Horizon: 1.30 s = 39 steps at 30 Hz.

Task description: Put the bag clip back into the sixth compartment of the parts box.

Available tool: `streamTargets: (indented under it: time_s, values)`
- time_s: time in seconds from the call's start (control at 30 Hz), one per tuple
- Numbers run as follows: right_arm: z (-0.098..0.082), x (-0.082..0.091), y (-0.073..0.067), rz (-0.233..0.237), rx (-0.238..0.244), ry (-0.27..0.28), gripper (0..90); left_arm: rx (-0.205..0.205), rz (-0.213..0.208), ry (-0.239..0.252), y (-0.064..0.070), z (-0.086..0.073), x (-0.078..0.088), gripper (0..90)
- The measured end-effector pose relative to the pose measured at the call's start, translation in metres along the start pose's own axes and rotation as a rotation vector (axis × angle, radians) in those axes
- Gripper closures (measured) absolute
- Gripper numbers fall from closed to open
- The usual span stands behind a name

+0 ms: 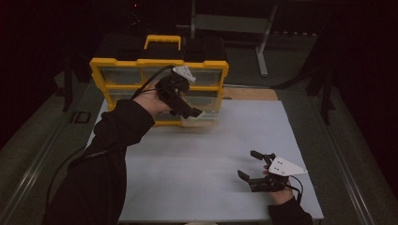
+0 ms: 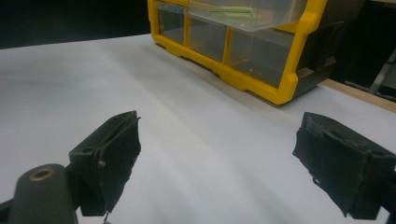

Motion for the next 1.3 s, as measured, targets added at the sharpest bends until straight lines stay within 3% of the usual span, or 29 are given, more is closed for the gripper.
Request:
streamTargets:
  time_s: [0.5, 0.57, 1.3]
  values:
    - [0.001, 0.0, 0.0, -0.005, 0.0, 0.001, 13.4, 0.034, 0.007, 0.037, 0.003, -0.032, 0.021, 1.4]
    - [0.001, 0.0, 0.0, -0.007, -0.003, 0.001, 13.4, 0.054, 0.008, 0.046, 0.003, -0.037, 0.023, 1.4]
    - [0.002, 0.0, 0.0, -0.004, 0.004, 0.001, 13.4, 0.117, 0.042, 0.082, 0.007, -0.102, 0.038, 1.8]
Point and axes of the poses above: each handheld gripper's, and its own axes: x roughly backward along the jaws, z roughly out of its top, y roughly to its right, the point moved 8 cm from there along -x, roughly forward along the jaws, and after that the axes turned 11 degrees about x, right-handed, at the moved point
